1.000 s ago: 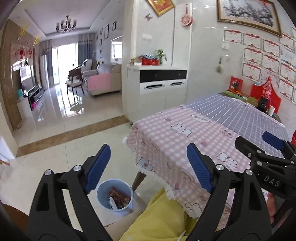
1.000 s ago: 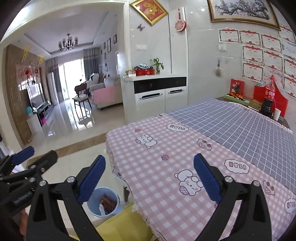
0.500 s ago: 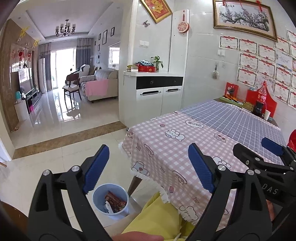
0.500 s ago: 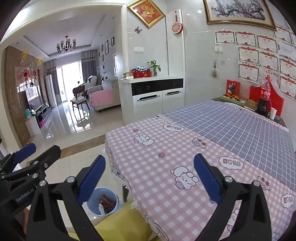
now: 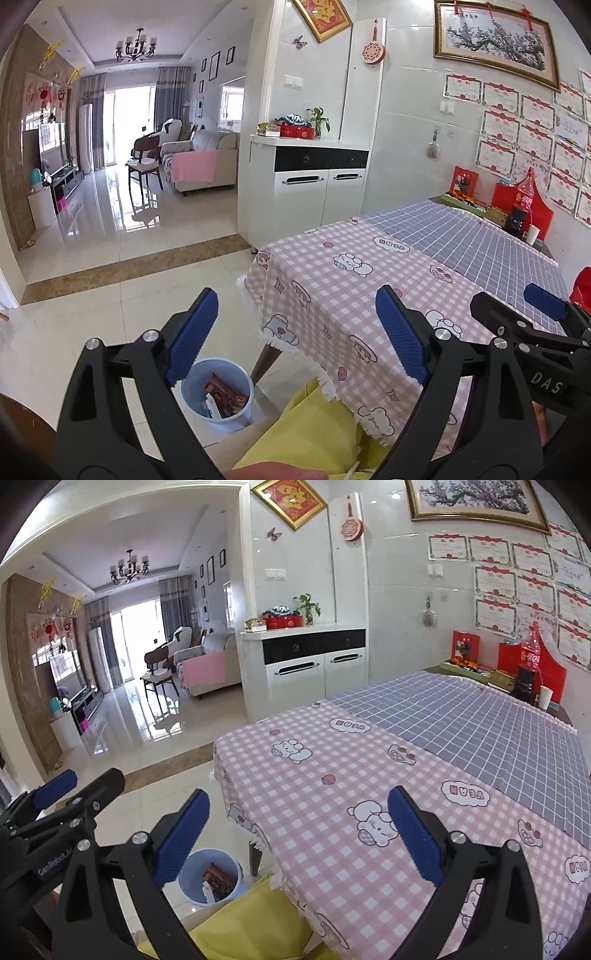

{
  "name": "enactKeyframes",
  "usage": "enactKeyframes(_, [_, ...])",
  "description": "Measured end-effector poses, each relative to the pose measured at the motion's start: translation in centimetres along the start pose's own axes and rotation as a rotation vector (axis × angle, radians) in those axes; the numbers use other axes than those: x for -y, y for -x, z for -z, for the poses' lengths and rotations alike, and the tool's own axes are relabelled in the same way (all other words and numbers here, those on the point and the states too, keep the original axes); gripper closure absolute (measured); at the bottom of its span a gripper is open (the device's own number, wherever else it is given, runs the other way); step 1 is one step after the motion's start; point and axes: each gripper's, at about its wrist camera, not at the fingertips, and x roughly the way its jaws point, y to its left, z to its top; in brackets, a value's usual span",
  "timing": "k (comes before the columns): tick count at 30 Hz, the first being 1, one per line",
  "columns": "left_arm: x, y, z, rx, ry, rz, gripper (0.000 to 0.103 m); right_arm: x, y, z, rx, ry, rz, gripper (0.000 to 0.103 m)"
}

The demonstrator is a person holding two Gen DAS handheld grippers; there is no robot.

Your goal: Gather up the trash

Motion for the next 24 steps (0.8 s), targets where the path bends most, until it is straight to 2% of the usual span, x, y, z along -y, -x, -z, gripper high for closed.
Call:
enactKeyframes(10, [-0.23, -0.72, 0.22, -0.034, -0.001, 0.011, 0.017, -0.10, -0.45, 0.00, -0.013, -0.005, 0.005, 0.008])
enactKeyframes(24, [-0.01, -0.89, 0.26, -0.041, -0.007, 0.018, 0.016, 0.14, -0.93, 0.24, -0.030, -0.011, 0.003, 0.007])
